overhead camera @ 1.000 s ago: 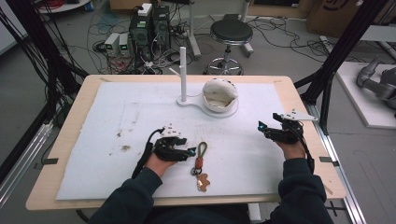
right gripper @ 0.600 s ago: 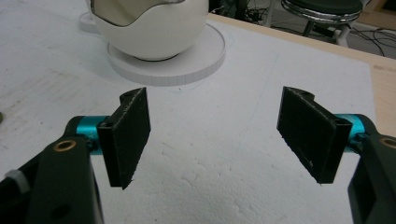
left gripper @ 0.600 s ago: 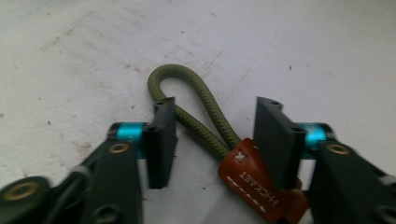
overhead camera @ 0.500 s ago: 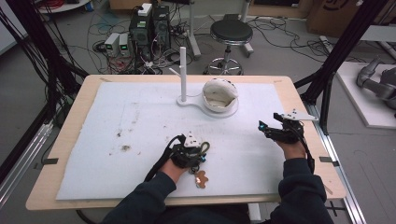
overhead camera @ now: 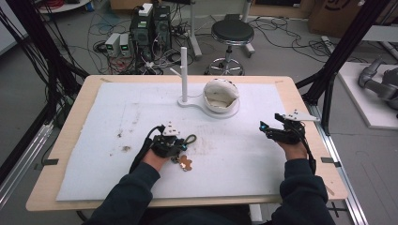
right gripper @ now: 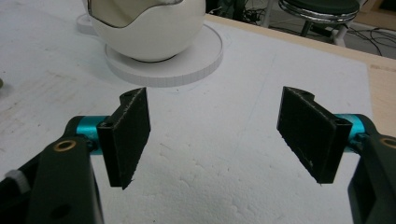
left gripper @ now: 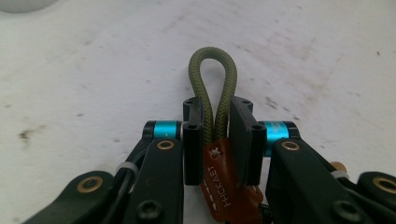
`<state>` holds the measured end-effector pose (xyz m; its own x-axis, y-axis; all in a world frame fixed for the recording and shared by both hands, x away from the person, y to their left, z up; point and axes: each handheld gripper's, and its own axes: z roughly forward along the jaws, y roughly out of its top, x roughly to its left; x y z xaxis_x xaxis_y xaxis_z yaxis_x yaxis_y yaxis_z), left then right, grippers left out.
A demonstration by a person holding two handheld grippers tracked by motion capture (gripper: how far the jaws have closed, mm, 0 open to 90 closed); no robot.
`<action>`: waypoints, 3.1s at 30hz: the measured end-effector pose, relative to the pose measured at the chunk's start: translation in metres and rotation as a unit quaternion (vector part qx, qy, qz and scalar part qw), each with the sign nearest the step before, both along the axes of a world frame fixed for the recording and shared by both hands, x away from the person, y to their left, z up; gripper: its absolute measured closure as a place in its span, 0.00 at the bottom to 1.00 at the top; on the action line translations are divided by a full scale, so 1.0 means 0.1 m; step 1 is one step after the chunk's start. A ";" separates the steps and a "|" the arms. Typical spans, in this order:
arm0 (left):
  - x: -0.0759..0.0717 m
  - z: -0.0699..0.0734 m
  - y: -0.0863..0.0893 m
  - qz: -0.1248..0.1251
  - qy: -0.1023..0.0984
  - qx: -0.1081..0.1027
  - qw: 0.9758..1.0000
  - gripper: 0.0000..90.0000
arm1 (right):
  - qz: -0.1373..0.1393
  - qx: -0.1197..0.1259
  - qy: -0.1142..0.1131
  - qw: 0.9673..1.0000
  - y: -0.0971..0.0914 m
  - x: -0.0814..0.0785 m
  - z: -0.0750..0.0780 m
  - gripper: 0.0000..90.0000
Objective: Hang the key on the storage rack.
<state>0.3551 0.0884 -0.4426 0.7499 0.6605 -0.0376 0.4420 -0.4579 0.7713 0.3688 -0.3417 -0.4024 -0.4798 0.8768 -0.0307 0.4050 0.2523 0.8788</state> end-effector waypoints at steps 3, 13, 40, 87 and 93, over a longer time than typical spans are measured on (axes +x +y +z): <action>0.06 -0.01 0.03 0.002 0.009 -0.003 1.000 0.84 | 0.001 -0.001 0.000 1.000 0.01 0.01 -0.01 0.29; -0.07 0.01 0.10 0.070 0.021 0.011 0.997 0.49 | 0.000 0.004 0.003 1.000 -0.01 0.01 -0.01 0.29; -0.08 0.52 0.51 0.058 -0.082 -0.145 0.984 0.80 | 0.000 0.007 0.001 1.000 0.00 -0.01 0.01 0.29; 1.05 0.98 0.28 0.156 -0.088 -0.135 0.975 0.78 | 0.010 0.018 -0.006 1.000 0.00 -0.03 0.02 0.29; 0.98 0.82 0.40 0.162 -0.080 -0.143 0.973 0.62 | 0.010 0.017 -0.006 1.000 0.00 -0.03 0.02 0.29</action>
